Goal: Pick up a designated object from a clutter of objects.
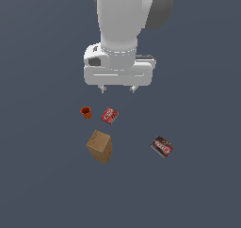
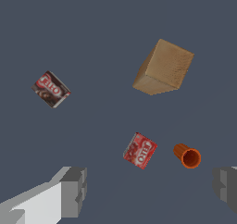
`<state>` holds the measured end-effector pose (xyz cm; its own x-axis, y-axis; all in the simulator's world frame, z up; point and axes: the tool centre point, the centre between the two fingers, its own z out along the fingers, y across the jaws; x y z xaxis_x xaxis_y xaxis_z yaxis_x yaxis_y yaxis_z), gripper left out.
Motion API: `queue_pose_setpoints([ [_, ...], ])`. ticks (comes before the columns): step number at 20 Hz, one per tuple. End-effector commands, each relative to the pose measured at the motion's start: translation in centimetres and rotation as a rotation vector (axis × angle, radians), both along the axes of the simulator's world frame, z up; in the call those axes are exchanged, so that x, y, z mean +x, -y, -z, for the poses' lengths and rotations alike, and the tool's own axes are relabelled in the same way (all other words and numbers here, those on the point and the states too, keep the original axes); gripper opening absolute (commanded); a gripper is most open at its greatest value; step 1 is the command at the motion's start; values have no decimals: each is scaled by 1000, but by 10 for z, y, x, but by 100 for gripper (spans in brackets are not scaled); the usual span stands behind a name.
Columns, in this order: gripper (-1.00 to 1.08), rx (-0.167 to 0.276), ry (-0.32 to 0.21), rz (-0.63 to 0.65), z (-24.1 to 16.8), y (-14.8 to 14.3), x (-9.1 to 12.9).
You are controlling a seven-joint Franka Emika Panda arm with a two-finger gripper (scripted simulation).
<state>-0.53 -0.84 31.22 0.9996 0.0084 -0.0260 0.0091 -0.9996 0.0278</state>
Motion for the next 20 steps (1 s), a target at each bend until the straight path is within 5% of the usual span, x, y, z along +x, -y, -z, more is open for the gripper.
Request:
queue_pose_setpoints([
  [1,100,-1,0,-5,1,-1,1],
  [11,100,-10,0,-113,29,-25,24],
  [20,100,-14,2,-333,94,-80,61],
])
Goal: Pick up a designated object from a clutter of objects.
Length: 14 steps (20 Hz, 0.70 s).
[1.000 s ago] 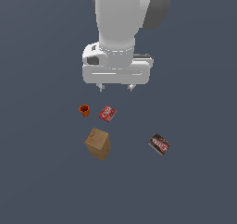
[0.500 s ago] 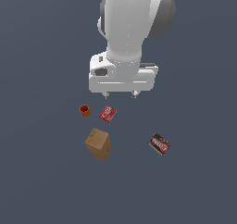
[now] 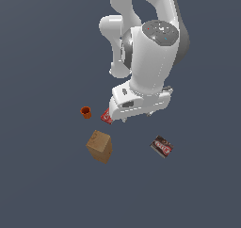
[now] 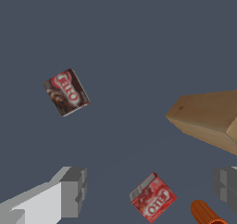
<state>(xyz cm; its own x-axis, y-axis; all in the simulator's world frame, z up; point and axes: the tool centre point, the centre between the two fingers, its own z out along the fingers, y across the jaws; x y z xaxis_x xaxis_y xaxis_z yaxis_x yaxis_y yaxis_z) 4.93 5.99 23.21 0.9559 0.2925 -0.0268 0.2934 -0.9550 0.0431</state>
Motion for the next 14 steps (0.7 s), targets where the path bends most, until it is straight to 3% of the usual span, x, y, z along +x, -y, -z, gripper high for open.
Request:
queue_pose_setpoints([
  [1,100,2,0,-73,23,-20,10],
  [14,100,35,0,-396,134,-115,31],
])
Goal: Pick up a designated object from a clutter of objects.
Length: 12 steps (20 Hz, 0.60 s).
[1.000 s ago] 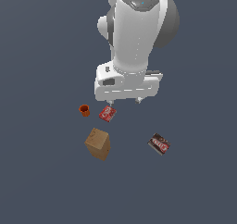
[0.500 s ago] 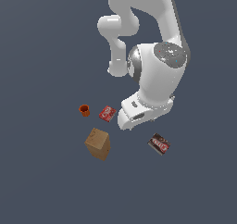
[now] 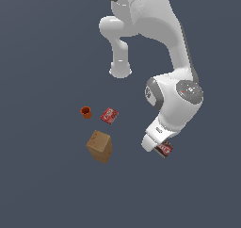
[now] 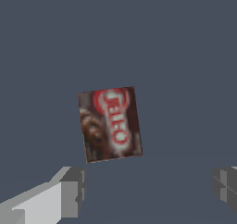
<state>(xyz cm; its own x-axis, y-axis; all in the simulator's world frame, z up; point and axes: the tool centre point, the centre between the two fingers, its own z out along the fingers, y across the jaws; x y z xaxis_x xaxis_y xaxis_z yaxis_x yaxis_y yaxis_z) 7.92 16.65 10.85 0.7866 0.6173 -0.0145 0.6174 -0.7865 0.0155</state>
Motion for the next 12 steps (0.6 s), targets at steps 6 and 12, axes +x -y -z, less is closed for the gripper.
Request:
queue_pose_setpoints([
  [6,100,18,1,-98,36,-31,0],
  [12,100,20,-1,-112,42,-35,-1],
])
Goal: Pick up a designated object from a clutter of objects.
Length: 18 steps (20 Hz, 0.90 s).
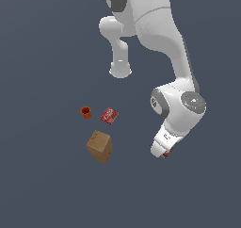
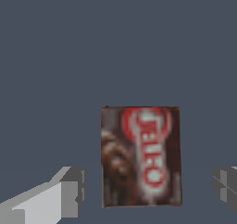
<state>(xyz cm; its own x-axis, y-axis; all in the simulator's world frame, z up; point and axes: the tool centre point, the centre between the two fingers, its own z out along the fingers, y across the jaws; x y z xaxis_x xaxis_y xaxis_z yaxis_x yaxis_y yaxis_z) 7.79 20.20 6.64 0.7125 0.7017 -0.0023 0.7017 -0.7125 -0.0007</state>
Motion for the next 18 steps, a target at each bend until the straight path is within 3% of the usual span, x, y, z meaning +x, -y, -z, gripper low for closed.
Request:
queue_pose_setpoints([
  [1,100,0,1,0,0,0,0],
  [17,100,1,2,-4,51,-1,1],
  [18,-100,1,2,-4,51,-1,1],
])
